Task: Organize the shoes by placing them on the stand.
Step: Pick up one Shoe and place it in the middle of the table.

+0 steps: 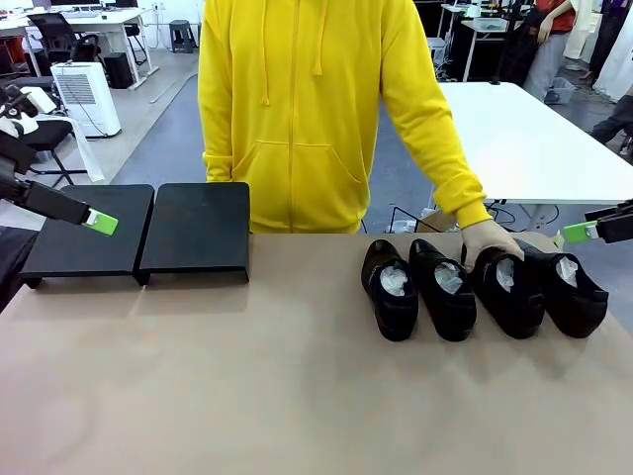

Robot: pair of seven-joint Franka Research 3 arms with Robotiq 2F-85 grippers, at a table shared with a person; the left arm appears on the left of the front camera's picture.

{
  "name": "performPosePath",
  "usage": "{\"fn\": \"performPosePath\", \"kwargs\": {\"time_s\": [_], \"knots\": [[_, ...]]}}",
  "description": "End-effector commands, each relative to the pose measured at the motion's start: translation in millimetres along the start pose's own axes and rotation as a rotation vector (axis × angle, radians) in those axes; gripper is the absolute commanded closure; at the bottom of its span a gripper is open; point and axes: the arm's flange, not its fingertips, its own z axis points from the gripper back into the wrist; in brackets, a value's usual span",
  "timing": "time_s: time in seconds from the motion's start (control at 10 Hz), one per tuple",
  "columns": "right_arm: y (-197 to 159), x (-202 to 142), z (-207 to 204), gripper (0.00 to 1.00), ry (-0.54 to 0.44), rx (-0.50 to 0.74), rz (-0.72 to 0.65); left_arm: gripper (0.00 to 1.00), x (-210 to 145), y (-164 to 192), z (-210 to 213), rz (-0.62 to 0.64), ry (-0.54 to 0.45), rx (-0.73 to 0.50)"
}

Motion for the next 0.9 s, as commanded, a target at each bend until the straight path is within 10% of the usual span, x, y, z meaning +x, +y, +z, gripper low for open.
{"fn": "performPosePath", "kwargs": {"time_s": [0.0, 0.3, 0.6, 0.8], "knots": [[-0.8, 0.5, 0.5, 0.0, -0.012, 0.019, 0.003, 0.0, 0.3, 2.8, 0.6, -0.018, -0.015, -0.02], [1.4, -1.1, 0.1, 0.0, 0.029, -0.019, 0.026, 0.0, 0.3, 2.8, 0.6, -0.018, -0.015, -0.02], [0.0, -2.3, 0.6, 0.48, -0.024, 0.015, 0.054, 0.0, 0.3, 2.8, 0.6, -0.018, -0.015, -0.02], [-0.9, -1.8, 1.2, 0.5, -0.02, 0.015, 0.048, 0.0, 0.3, 2.8, 0.6, -0.018, -0.015, -0.02]]}}
